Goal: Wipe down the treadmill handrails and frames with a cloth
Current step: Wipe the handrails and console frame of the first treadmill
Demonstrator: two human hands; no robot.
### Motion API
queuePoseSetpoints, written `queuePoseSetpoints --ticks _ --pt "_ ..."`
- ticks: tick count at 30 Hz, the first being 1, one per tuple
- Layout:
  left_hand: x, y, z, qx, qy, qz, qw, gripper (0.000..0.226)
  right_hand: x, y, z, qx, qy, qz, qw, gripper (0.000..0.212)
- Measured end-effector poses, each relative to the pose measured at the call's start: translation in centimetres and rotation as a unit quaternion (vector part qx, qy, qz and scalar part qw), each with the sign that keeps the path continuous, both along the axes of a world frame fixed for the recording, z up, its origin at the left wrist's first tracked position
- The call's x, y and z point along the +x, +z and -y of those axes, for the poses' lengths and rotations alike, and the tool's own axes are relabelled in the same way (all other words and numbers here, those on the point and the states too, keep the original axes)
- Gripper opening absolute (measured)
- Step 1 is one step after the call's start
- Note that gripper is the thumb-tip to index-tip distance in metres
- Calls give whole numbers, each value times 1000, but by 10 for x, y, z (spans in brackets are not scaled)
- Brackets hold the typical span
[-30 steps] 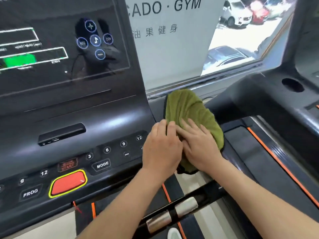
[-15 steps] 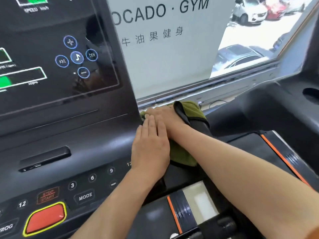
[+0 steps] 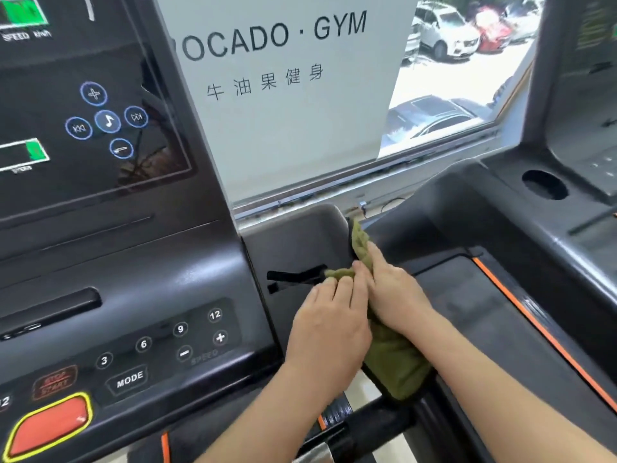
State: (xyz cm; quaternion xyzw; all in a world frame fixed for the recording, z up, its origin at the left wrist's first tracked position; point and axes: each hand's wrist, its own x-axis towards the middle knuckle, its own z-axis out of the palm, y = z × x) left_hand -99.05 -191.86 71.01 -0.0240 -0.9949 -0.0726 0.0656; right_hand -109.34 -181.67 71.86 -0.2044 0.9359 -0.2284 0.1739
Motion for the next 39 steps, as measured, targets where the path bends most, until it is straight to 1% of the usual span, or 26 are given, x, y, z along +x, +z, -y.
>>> queuePoseSetpoints --ticks 2,3,4,7,9,10,12,13,15,17,20,23,24,26,27,28,30,32,34,36,39 --pt "20 -5 -12 -23 -8 -3 1000 56 24 4 -12 114 27 -93 989 60" --pt "24 -7 -15 -31 0 -11 999 56 29 4 -11 141 25 -113 983 61" --pt "25 -6 -15 -35 16 -22 999 56 27 3 -7 144 23 -115 983 62" --pt "8 1 5 -37 67 -54 996 52 -1 -4 26 56 -6 -84 995 68" --pt "-10 5 26 -59 94 -58 992 41 -28 -8 55 20 -1 -69 997 71" --pt "-18 7 35 -67 109 -55 990 33 -42 -8 69 19 8 -66 998 70" --pt "-31 13 49 -88 134 -46 986 24 -66 -7 95 31 44 -75 996 63" --pt "-35 16 55 -105 143 -41 983 21 -75 -5 107 41 73 -90 992 55" --pt "-34 25 65 -135 155 -32 978 21 -83 0 130 76 144 -116 980 39" --pt "-20 30 71 -145 156 -31 977 24 -70 4 149 86 215 -134 964 36" --pt "18 31 64 -131 161 -16 978 26 -24 3 151 9 290 -138 947 46" --pt "50 22 38 -76 117 -24 990 24 10 -2 110 -48 329 -144 932 47" --pt "57 18 28 -55 96 -31 993 23 16 -4 92 -76 332 -145 929 45" --pt "65 13 12 -22 67 -45 996 16 24 -9 62 -132 319 -176 922 38" --pt "67 11 7 -10 66 -49 997 13 26 -10 54 -134 308 -199 921 36" --pt "68 11 4 3 71 -49 996 12 26 -11 53 -118 294 -218 923 38" --pt "69 10 8 28 99 -50 993 11 26 -2 66 -39 266 -206 941 42" --pt "68 12 18 40 126 -48 990 9 23 10 83 38 261 -186 946 39" --pt "64 14 27 50 145 -52 987 10 18 20 94 88 281 -207 933 34" --pt "63 15 33 55 154 -55 985 12 17 27 92 127 299 -220 920 38" --pt "64 17 37 51 153 -67 985 14 17 25 62 149 285 -239 916 41"
